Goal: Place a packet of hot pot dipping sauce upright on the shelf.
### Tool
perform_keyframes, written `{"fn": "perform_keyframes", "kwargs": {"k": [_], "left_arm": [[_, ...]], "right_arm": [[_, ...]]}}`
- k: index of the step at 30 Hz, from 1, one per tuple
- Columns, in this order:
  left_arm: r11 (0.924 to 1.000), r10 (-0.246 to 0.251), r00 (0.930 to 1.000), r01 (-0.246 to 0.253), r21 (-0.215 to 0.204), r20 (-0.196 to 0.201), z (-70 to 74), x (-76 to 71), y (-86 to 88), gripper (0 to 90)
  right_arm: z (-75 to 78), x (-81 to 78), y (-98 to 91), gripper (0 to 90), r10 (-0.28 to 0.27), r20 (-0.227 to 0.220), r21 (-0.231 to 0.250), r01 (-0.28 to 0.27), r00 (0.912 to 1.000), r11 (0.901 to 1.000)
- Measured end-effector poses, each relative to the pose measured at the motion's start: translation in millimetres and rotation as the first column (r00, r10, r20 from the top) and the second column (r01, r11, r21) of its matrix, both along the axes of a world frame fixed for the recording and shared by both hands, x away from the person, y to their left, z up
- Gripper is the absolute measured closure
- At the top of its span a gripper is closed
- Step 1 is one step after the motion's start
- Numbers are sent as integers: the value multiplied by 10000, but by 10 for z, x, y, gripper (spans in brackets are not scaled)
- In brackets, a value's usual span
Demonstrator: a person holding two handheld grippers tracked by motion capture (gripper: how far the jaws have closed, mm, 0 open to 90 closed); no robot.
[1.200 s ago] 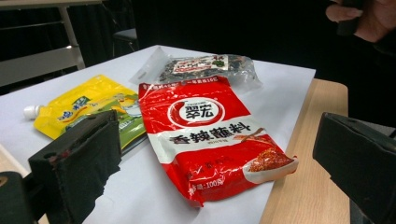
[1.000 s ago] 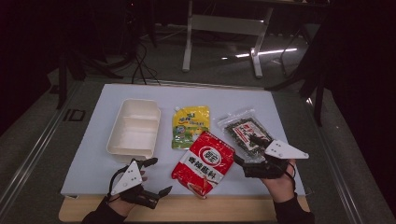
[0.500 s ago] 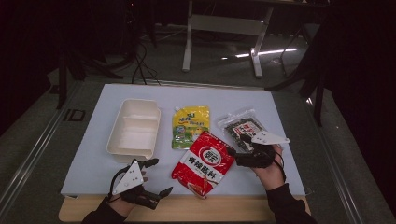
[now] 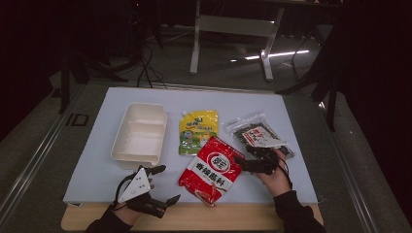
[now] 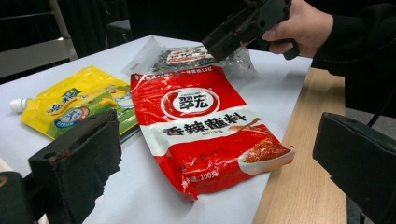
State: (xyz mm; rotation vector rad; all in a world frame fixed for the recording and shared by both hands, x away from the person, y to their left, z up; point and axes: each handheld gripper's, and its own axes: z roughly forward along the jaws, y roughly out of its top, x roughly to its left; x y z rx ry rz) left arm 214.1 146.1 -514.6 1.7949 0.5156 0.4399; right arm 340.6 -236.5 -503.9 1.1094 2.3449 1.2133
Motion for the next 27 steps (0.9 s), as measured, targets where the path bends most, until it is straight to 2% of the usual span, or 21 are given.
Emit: {"fn": "perform_keyframes", "kwargs": {"k": [3, 5, 11, 20, 23, 25, 26, 27], "left_arm": [[10000, -10, 10000, 10, 7, -10, -2, 1, -1, 22], [10000, 1, 10000, -1, 6, -8, -3, 1, -1, 22], [10000, -35, 10000, 35, 42, -2, -5, -2, -7, 22], [10000, -51, 10000, 51, 78, -16, -8, 1, -9, 22], [9999, -63, 10000, 63, 100, -12, -9, -1, -13, 22], [9999, -64, 10000, 64, 109, -5, -8, -1, -12, 22], [9999, -59, 10000, 59, 108, -1, -8, -1, -11, 22], [9999, -53, 10000, 53, 111, -1, -7, -1, -10, 22]], "right_arm": [[-51, 15, 33, 276, -70, -257, -236, 64, 9996, 9997], [-75, 19, 53, 284, -193, -254, -457, 181, 9995, 9988], [-138, 53, 89, 288, -332, -530, -680, 296, 9980, 9972], [-189, 79, 103, 310, -308, -1069, -767, 226, 9938, 9968], [-206, 91, 101, 343, -323, -1370, -753, 221, 9900, 9969], [-209, 93, 99, 378, -354, -1418, -740, 251, 9893, 9969], [-213, 95, 94, 428, -302, -1563, -623, 207, 9872, 9978], [-213, 95, 94, 428, -302, -1563, -623, 207, 9872, 9978]]}}
